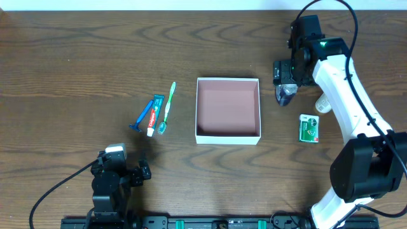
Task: Pack container
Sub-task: 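Reach the right gripper to the foam soap pump bottle and grasp it, then carry the soap bottle into the box and release it, then move the right gripper to the white lotion tube and grasp it, then place the lotion tube upright in the box's back corner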
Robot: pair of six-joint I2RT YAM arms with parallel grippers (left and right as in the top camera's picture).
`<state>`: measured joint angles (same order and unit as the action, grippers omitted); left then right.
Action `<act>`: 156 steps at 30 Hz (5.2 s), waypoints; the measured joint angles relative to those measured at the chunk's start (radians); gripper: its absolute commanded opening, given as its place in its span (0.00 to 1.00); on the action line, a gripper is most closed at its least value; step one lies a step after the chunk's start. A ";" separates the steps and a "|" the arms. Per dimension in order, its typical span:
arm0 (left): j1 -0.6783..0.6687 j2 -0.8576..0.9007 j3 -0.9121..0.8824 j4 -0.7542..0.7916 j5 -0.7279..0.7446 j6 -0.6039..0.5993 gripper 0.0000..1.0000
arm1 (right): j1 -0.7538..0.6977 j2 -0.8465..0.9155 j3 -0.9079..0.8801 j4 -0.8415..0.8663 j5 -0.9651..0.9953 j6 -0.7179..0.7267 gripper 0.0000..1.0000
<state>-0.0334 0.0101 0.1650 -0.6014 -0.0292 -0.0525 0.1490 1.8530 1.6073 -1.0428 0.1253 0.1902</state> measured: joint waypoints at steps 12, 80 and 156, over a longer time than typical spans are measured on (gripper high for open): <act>0.000 0.000 0.000 0.000 0.000 0.000 0.98 | -0.010 0.077 0.000 0.012 0.000 0.038 0.66; 0.000 0.000 0.000 0.000 0.000 0.000 0.98 | 0.436 -0.003 0.079 -0.009 0.010 0.264 0.86; 0.000 0.000 0.000 0.000 0.000 0.000 0.98 | 0.331 -0.276 0.080 -0.148 -0.037 0.217 0.01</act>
<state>-0.0334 0.0101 0.1650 -0.6010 -0.0292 -0.0521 0.4797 1.5768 1.6878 -1.1904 0.0883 0.4076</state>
